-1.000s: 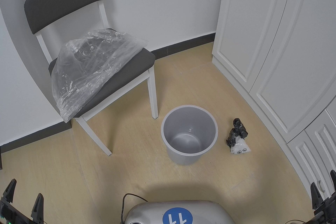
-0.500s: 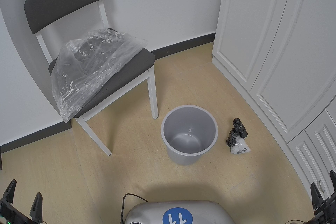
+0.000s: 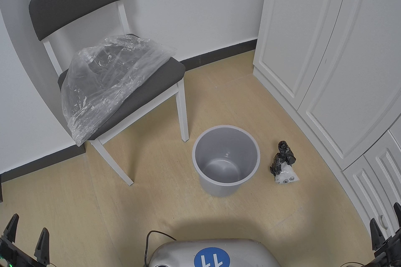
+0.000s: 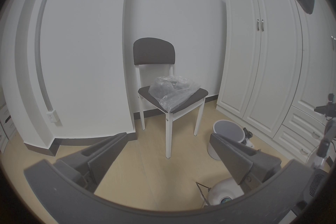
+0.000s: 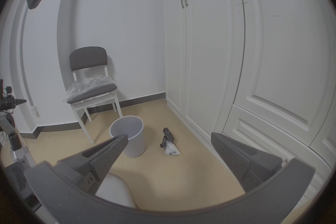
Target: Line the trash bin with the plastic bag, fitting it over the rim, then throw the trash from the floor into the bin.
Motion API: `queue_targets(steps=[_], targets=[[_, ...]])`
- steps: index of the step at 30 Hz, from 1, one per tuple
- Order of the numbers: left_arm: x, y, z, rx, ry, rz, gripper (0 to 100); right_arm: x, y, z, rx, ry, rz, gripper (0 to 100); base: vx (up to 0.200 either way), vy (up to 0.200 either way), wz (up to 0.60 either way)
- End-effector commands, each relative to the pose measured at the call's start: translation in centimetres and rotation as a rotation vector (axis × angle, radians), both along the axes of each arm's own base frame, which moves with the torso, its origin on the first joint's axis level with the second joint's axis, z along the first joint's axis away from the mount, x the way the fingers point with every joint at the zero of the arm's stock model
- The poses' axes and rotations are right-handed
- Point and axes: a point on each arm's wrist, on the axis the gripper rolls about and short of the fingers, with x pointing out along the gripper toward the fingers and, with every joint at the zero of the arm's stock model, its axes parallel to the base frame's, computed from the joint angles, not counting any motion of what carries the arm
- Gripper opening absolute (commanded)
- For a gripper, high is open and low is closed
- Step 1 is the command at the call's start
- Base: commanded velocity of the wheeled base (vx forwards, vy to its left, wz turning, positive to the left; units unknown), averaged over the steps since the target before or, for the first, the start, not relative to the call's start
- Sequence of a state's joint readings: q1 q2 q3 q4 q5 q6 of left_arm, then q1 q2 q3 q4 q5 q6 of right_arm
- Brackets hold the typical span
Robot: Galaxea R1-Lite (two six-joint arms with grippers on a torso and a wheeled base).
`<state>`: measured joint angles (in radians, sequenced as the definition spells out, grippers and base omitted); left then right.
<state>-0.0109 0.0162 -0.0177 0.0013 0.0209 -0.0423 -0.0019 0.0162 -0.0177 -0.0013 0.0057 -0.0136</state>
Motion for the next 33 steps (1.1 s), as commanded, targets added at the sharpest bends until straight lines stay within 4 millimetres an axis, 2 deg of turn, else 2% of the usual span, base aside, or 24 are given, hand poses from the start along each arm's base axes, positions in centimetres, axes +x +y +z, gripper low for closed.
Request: queue_targets(steps=[1,5,12,13,15,19,24,25,27,29,30,33], targets=[[0.0,0.0,-0.5,0.004,0.0,0.002,100,0.0,0.0,-0.5,-0.009,0.0,-0.001,100,0.0,0.0,0.0],[0.0,0.0,-0.5,0.061,-0.006,-0.008,100,0.0,0.0,-0.5,-0.011,0.0,0.002,100,0.0,0.0,0.0],[0.0,0.0,-0.4,0.045,-0.009,-0.001,100,0.0,0.0,-0.3,0.004,-0.011,0.002,100,0.0,0.0,0.0],[0.0,0.0,-0.4,0.047,-0.01,-0.002,100,-0.2,0.0,0.4,0.023,-0.049,0.004,100,0.0,0.0,0.0],[0.0,0.0,-0.4,0.053,-0.012,-0.005,100,-1.0,0.0,3.1,0.097,-0.177,0.022,100,0.0,0.0,0.0],[0.0,0.0,-0.4,0.053,-0.012,-0.005,100,-1.8,0.1,5.8,0.049,-0.215,0.057,100,0.0,0.0,0.0],[0.0,0.0,-0.4,0.053,-0.012,-0.005,100,0.6,0.1,7.5,0.034,-0.083,0.058,100,0.0,0.0,0.0],[-0.1,0.0,0.2,0.05,-0.048,-0.001,100,1.1,0.1,7.8,0.038,-0.063,0.057,100,0.0,0.0,0.0],[-1.7,0.0,4.9,-0.049,-0.293,-0.034,100,2.4,0.1,8.2,0.065,-0.007,0.058,100,0.0,0.0,0.0],[-2.8,-0.1,7.8,-0.196,-0.354,-0.117,100,3.8,0.1,8.7,0.108,0.039,0.065,100,0.0,0.0,0.0],[-2.8,-0.1,7.9,-0.193,-0.348,-0.122,100,4.0,0.1,8.8,0.111,0.042,0.065,100,0.0,0.0,0.0],[-2.7,-0.1,8.1,-0.022,-0.252,-0.108,100,6.2,0.3,10.3,0.116,0.016,0.094,100,0.0,0.0,0.0]])
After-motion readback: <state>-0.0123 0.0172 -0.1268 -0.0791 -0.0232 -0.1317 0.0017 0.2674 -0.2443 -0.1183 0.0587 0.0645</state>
